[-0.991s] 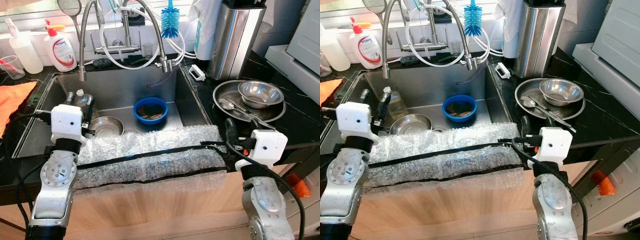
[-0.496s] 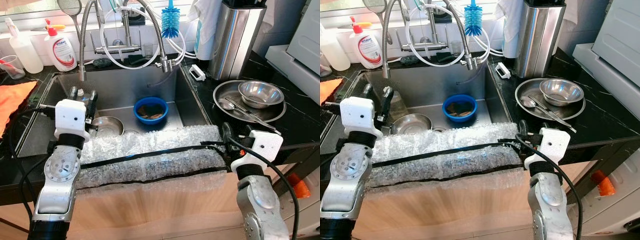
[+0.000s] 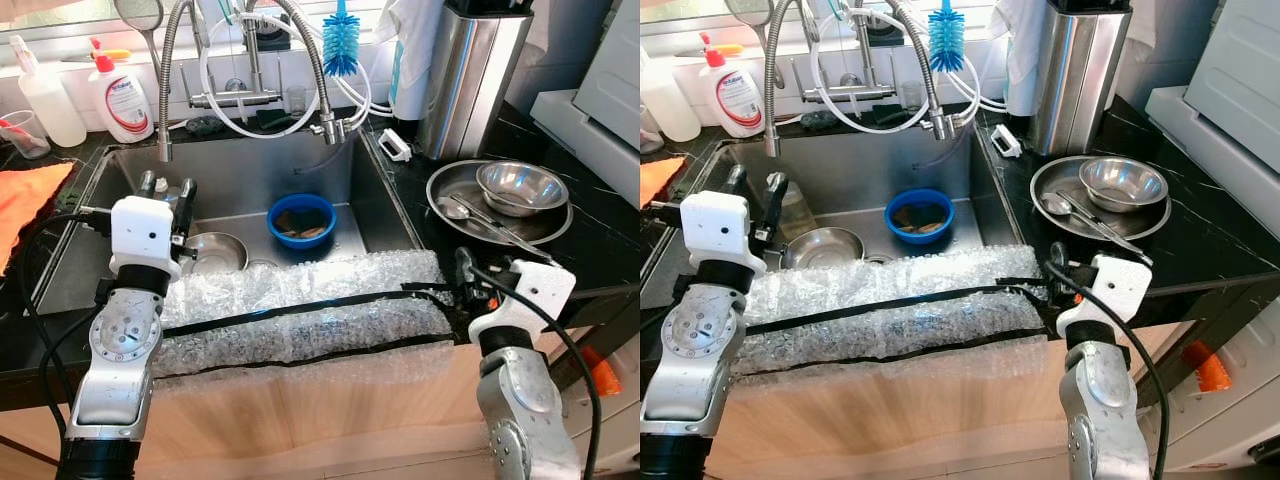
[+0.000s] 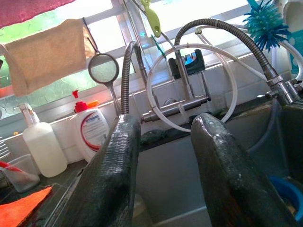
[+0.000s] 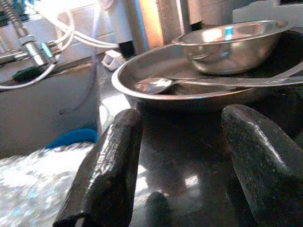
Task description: Kitchen organization
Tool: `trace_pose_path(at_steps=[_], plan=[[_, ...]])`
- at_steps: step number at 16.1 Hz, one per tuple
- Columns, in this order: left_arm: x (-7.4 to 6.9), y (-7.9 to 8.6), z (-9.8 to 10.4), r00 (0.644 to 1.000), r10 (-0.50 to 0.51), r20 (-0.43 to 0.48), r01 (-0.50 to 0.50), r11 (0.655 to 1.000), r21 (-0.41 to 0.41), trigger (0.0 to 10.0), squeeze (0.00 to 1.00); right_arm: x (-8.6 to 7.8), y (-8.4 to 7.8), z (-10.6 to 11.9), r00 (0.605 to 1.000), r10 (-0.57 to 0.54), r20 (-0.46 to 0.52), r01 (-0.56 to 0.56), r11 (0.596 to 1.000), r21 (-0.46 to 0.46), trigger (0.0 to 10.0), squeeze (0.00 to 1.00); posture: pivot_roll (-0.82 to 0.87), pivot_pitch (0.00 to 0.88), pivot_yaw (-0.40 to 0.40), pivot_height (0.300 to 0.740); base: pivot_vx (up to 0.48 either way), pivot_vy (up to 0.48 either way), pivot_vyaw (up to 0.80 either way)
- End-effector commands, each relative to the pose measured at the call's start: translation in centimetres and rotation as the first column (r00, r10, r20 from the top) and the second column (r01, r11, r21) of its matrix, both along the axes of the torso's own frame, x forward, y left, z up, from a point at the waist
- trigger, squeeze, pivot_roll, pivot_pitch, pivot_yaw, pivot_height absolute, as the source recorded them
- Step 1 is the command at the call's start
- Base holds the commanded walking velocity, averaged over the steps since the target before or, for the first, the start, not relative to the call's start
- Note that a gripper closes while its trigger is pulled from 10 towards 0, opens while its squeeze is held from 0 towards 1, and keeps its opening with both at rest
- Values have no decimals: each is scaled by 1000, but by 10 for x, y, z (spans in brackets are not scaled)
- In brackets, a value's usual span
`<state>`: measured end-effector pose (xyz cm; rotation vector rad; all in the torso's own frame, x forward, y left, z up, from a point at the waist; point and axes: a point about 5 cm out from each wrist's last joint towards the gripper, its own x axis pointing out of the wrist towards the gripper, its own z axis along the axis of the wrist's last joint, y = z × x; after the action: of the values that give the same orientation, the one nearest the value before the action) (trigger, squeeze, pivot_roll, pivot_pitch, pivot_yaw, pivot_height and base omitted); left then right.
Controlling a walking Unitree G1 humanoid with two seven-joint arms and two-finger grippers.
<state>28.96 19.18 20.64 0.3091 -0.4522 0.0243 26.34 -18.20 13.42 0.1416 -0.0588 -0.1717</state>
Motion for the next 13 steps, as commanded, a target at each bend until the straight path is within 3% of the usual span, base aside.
trace_pose_path(at_steps=[1, 13], plan=[[3, -5, 2, 1000, -13, 10, 13, 1000, 25, 10000, 0, 1, -2, -3, 1000, -20, -23, 20, 1000, 20, 10000, 0, -83, 4, 26, 740, 0, 0, 0], [5, -5, 5, 1000, -11, 23, 11, 1000, 24, 10000, 0, 7, -8, 3, 999, -41, 6, 41, 999, 19, 10000, 0, -81, 2, 27, 740, 0, 0, 0]])
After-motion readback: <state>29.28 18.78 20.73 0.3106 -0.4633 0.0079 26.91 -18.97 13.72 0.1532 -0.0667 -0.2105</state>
